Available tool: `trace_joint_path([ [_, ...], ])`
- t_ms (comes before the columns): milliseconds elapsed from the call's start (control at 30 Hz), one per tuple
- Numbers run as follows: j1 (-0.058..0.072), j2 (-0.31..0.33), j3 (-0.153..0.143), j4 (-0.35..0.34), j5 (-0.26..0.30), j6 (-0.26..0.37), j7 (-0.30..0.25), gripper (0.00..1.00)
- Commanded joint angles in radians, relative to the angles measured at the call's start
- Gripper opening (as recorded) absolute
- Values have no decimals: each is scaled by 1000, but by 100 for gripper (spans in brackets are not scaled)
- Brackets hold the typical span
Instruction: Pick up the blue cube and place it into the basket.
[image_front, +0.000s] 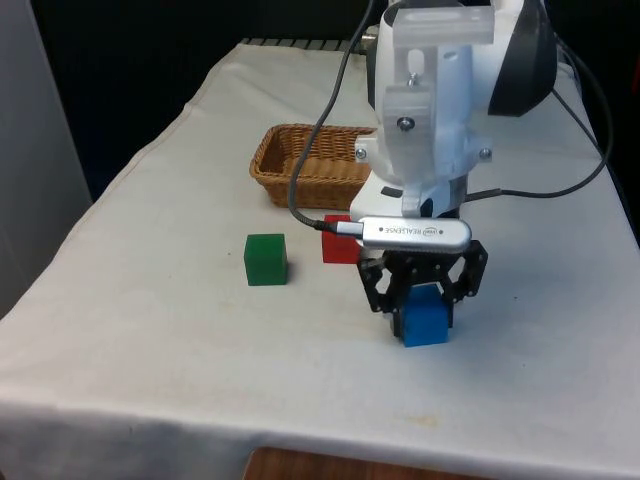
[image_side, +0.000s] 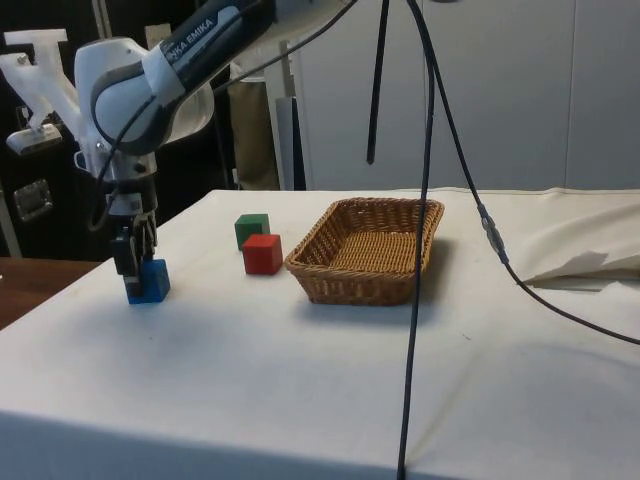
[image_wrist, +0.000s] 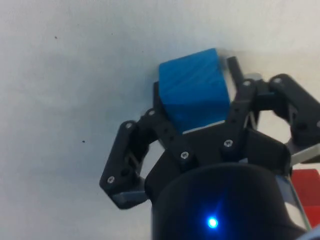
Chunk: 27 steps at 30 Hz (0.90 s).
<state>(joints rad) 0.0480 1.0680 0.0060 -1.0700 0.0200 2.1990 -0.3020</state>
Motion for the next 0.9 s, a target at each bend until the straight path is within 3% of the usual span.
trace_joint_path([
  [0,-4,5,5,7,5,-2,-6,22],
  [67,-4,6,5,7,6,-2,-6,2],
  [100,-4,6,5,7,6,-2,-6,0],
  [600,0,-31,0,9,1,-38,1,0],
  [867,-1,-107,0,-31,3,-85,7,0],
])
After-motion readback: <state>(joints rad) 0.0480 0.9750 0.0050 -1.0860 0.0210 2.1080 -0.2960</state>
